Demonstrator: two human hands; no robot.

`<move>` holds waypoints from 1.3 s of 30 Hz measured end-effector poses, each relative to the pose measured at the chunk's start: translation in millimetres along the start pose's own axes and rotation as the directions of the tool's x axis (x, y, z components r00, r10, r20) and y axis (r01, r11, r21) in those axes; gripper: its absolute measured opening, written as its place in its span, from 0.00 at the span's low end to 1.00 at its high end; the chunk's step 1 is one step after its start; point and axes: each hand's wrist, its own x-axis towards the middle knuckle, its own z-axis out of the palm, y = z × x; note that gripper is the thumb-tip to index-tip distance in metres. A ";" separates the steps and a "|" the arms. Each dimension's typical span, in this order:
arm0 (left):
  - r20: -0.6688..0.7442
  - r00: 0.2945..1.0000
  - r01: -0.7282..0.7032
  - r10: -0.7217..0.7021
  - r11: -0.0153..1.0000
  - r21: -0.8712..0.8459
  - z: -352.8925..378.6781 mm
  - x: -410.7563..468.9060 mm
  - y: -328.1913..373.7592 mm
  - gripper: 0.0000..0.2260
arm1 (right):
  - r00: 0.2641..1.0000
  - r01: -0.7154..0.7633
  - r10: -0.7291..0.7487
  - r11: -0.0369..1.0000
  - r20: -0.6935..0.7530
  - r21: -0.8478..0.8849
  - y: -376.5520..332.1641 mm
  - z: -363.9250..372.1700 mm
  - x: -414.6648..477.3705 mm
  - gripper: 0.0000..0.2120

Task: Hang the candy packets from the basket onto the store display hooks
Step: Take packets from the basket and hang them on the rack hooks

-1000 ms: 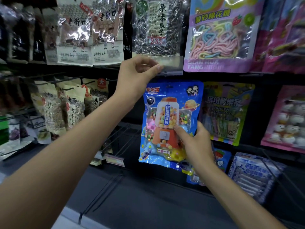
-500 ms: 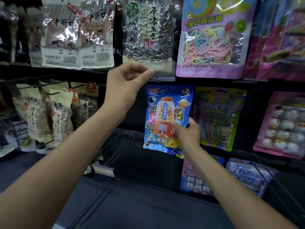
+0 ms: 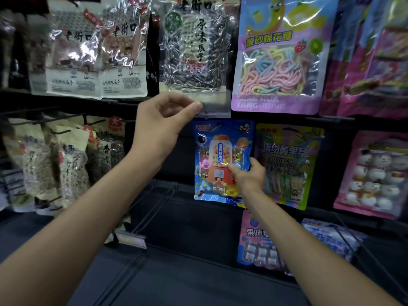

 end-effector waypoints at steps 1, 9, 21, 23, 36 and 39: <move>0.001 1.000 -0.001 0.001 1.000 0.006 0.0 -0.2 0.6 0.05 | 1.000 0.000 0.000 1.000 -0.004 0.004 1.2 -1.3 -0.4 0.11; -0.011 1.000 0.012 -0.012 1.000 0.014 -0.8 -1.3 1.9 0.06 | 1.000 -0.026 0.026 0.999 0.010 -0.031 2.0 1.0 1.9 0.11; -0.018 1.000 0.002 -0.001 1.000 0.020 1.0 -2.6 1.4 0.05 | 0.998 0.056 -0.053 0.990 0.032 -0.128 1.8 -6.6 5.5 0.16; -0.028 1.000 -0.010 0.011 1.000 0.016 1.8 -3.3 1.4 0.05 | 0.999 0.039 -0.035 0.992 0.037 -0.120 0.6 -8.3 5.0 0.21; -0.097 0.986 -0.122 0.138 0.981 0.152 2.6 -33.6 2.2 0.08 | 0.998 0.029 -0.020 0.985 0.053 -0.168 -9.4 -23.1 -15.7 0.33; -0.046 0.993 -0.097 0.110 0.972 0.213 -1.5 -42.7 -0.4 0.12 | 0.997 0.030 -0.015 0.976 0.075 -0.214 -12.3 -33.4 -25.8 0.34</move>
